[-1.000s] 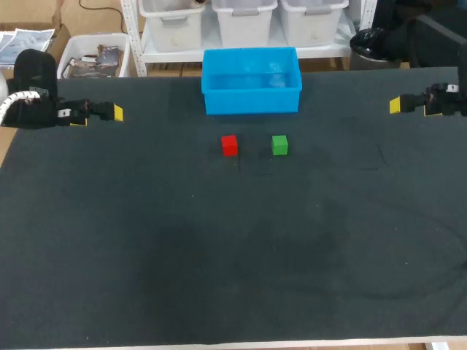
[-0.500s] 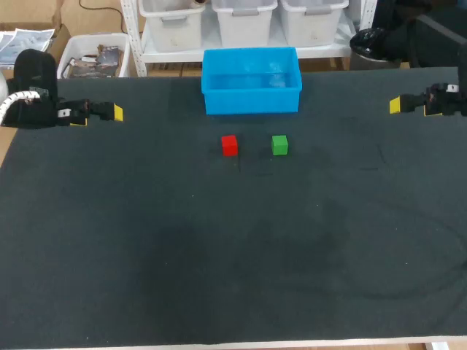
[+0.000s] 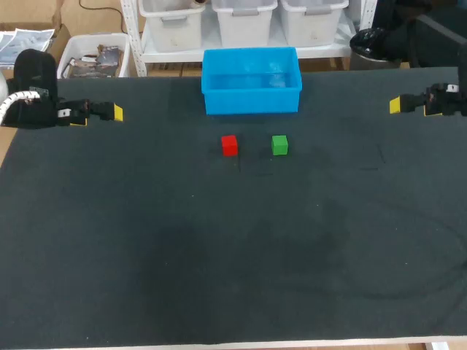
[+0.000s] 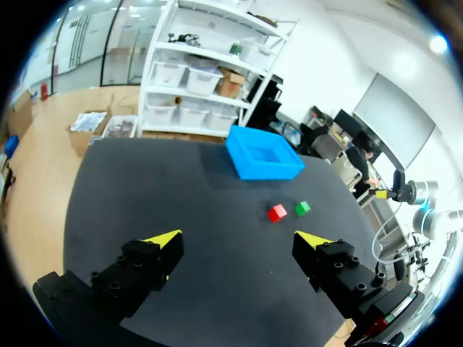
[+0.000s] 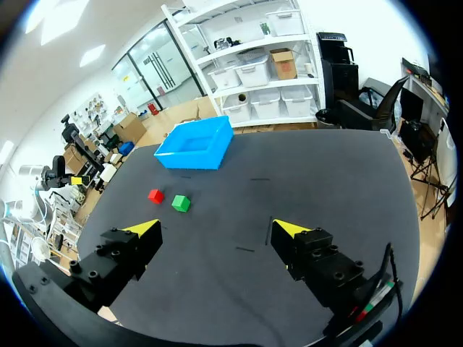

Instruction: Use the left arm to pick the red cube and place it into the blue plastic box first, then use the right arm to grasp the green cube and put it into the same blue plastic box after the first action is fully finished.

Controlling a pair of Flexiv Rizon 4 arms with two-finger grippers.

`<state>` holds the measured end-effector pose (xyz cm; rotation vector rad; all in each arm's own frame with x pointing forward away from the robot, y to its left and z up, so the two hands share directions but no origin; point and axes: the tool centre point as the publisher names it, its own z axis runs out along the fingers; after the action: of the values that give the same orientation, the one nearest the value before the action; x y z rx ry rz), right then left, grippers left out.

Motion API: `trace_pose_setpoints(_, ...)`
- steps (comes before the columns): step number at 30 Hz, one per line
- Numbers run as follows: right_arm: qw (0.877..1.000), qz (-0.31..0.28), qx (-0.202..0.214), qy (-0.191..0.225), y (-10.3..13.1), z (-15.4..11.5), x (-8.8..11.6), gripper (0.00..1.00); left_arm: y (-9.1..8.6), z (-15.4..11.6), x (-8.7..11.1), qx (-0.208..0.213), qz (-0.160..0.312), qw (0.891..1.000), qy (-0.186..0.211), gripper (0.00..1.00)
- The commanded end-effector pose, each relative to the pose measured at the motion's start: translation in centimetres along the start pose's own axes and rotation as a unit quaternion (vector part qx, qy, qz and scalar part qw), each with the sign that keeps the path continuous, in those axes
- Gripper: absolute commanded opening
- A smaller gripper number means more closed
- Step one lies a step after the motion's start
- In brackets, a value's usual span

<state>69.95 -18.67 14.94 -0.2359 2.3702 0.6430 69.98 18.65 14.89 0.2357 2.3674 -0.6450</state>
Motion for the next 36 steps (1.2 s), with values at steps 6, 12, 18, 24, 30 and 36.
trace_pose_setpoints(6, 1.000, 0.000, 0.001, 0.000, 0.0, 0.0, 0.0, 1.00, -0.1, 0.0, -0.1, -0.003, -0.001, 1.000, 0.002, 1.00)
trace_pose_setpoints(12, 1.000, 0.000, 0.001, 0.000, 0.0, 0.0, 0.0, 1.00, -0.1, 0.0, -0.1, -0.003, -0.001, 1.000, 0.002, 1.00)
trace_pose_setpoints(18, 1.000, 0.000, 0.001, 0.000, 0.0, 0.0, 0.0, 1.00, -0.1, 0.0, -0.1, -0.003, -0.001, 1.000, 0.002, 1.00)
trace_pose_setpoints(24, 1.000, 0.000, 0.001, 0.000, 0.0, 0.0, 0.0, 1.00, -0.2, -0.1, -0.1, -0.001, -0.002, 1.000, 0.003, 1.00)
trace_pose_setpoints(30, 1.000, 0.000, 0.001, 0.000, 0.0, 0.0, 0.0, 1.00, -1.2, 0.2, -0.7, -0.027, 0.007, 1.000, 0.014, 1.00)
trace_pose_setpoints(36, 1.000, 0.000, 0.001, 0.000, 0.0, 0.0, 0.0, 1.00, -3.2, 1.1, -1.2, -0.066, 0.033, 0.997, 0.034, 1.00)
